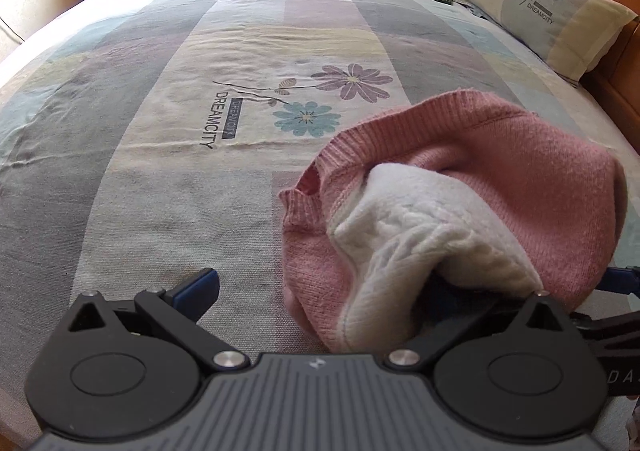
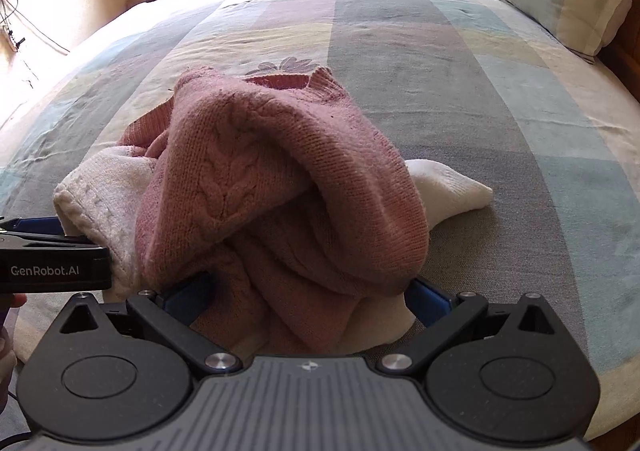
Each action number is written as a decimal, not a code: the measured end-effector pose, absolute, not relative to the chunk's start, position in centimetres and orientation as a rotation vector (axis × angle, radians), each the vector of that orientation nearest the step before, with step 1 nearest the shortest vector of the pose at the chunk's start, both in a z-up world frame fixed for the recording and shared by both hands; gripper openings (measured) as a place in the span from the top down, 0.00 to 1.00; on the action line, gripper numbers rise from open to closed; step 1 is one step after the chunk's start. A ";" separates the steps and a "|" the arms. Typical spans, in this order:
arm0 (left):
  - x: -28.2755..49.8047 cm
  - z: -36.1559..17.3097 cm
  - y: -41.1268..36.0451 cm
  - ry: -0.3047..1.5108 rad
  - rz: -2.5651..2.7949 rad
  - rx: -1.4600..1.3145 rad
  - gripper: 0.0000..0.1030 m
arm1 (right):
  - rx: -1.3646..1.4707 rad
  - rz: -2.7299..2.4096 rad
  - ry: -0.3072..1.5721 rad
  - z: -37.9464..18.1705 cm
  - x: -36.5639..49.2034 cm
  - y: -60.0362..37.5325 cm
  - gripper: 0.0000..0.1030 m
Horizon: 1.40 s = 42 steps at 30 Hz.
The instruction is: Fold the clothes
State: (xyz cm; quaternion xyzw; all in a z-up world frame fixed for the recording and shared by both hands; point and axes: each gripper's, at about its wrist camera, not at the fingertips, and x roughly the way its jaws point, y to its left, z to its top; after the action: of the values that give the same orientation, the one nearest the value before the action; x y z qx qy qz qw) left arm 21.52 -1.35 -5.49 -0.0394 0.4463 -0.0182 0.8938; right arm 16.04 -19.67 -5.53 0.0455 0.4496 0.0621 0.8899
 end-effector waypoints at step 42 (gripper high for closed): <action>19.9 -4.9 0.5 0.902 -0.159 0.035 0.00 | -0.005 0.729 0.688 -1.3 14.4 -22.7 0.10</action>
State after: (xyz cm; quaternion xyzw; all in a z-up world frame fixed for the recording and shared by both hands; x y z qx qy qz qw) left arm 19.88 0.51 -4.92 0.0167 0.4354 -0.0768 0.8968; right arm 14.41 -22.75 -1.33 -0.0024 0.3296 0.3496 0.8770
